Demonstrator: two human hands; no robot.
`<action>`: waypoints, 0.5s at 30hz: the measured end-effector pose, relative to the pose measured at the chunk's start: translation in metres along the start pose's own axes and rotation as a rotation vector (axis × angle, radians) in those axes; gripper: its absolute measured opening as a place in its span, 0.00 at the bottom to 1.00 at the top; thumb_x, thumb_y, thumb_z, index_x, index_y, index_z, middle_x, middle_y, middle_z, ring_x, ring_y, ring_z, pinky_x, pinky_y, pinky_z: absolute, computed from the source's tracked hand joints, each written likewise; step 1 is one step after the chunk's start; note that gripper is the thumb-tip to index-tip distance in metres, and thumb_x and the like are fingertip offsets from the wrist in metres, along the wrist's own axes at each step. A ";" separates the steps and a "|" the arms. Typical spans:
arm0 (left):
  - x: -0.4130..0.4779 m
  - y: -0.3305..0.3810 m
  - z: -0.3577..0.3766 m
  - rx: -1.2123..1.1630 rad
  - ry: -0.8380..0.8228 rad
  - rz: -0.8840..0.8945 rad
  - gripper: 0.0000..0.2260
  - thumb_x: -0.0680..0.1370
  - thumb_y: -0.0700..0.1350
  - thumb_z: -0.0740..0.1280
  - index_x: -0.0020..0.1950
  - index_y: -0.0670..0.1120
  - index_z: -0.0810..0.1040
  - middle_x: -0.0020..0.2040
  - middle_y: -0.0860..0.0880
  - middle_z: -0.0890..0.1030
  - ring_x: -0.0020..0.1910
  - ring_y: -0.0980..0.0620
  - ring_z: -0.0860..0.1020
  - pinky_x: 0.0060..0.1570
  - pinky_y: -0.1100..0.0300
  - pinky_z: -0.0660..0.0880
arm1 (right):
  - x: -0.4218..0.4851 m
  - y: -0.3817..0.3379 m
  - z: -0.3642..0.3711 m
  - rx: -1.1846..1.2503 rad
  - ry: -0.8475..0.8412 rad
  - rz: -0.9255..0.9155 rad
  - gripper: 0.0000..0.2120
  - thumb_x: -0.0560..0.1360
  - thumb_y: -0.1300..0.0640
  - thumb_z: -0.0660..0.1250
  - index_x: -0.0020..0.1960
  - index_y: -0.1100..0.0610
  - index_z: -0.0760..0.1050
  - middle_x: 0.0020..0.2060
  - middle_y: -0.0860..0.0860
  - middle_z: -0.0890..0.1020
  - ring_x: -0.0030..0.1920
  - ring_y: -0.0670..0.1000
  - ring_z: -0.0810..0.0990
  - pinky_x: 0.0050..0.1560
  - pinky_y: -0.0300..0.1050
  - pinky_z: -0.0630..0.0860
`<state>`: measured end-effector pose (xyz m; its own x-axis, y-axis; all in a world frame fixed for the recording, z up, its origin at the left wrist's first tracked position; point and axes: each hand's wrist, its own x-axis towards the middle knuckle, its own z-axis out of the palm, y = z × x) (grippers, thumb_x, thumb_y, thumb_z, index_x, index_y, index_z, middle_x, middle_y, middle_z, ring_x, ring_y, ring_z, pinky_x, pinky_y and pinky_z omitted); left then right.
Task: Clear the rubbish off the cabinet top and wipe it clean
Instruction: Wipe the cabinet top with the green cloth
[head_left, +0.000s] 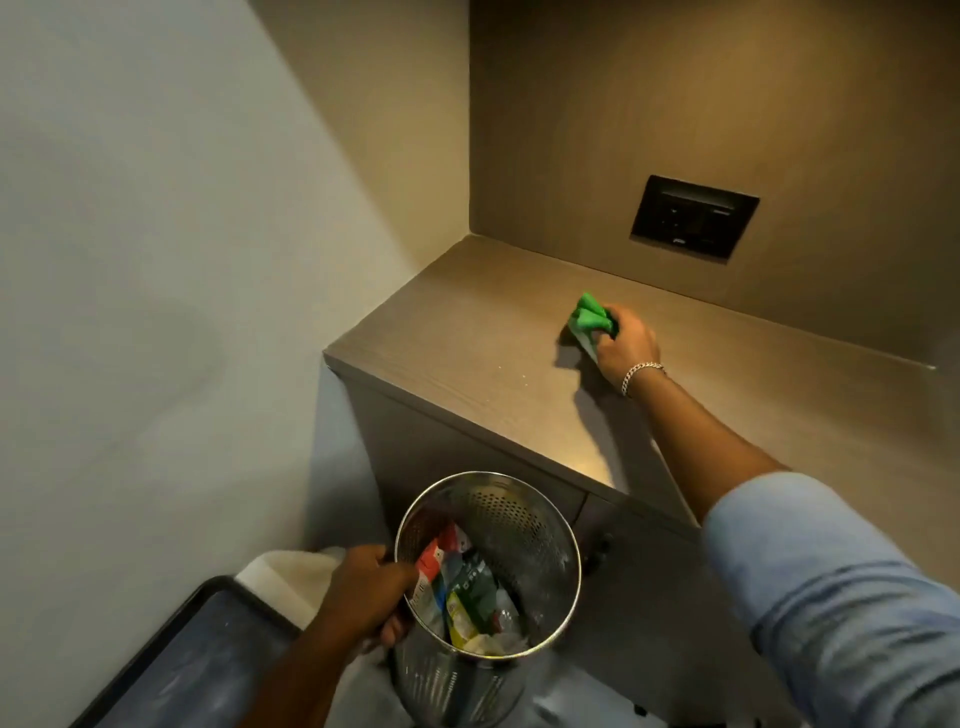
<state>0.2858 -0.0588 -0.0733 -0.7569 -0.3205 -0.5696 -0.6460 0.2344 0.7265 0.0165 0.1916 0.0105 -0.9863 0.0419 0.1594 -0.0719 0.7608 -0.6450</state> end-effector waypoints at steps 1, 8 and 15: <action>0.006 0.000 -0.003 0.001 0.006 -0.003 0.06 0.73 0.39 0.68 0.38 0.38 0.82 0.20 0.45 0.80 0.17 0.51 0.75 0.20 0.62 0.73 | 0.010 -0.001 0.012 -0.039 -0.043 0.033 0.22 0.74 0.59 0.64 0.68 0.51 0.71 0.62 0.60 0.79 0.61 0.64 0.75 0.60 0.51 0.72; 0.033 0.000 -0.020 -0.075 -0.030 -0.009 0.05 0.69 0.38 0.68 0.37 0.37 0.80 0.20 0.43 0.78 0.16 0.48 0.72 0.21 0.61 0.69 | -0.018 -0.054 0.055 -0.215 -0.377 -0.229 0.28 0.71 0.66 0.66 0.69 0.52 0.70 0.66 0.59 0.76 0.65 0.62 0.74 0.64 0.48 0.69; 0.039 0.000 -0.026 -0.065 -0.102 0.039 0.07 0.72 0.42 0.68 0.40 0.38 0.80 0.18 0.44 0.76 0.14 0.50 0.71 0.17 0.64 0.67 | -0.210 -0.027 0.036 -0.267 -0.460 -0.514 0.34 0.66 0.66 0.72 0.68 0.45 0.70 0.74 0.51 0.65 0.74 0.64 0.57 0.70 0.59 0.62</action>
<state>0.2585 -0.0953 -0.0856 -0.7896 -0.2169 -0.5739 -0.6105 0.1838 0.7704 0.2203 0.1389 -0.0320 -0.8049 -0.5928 0.0252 -0.5605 0.7458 -0.3601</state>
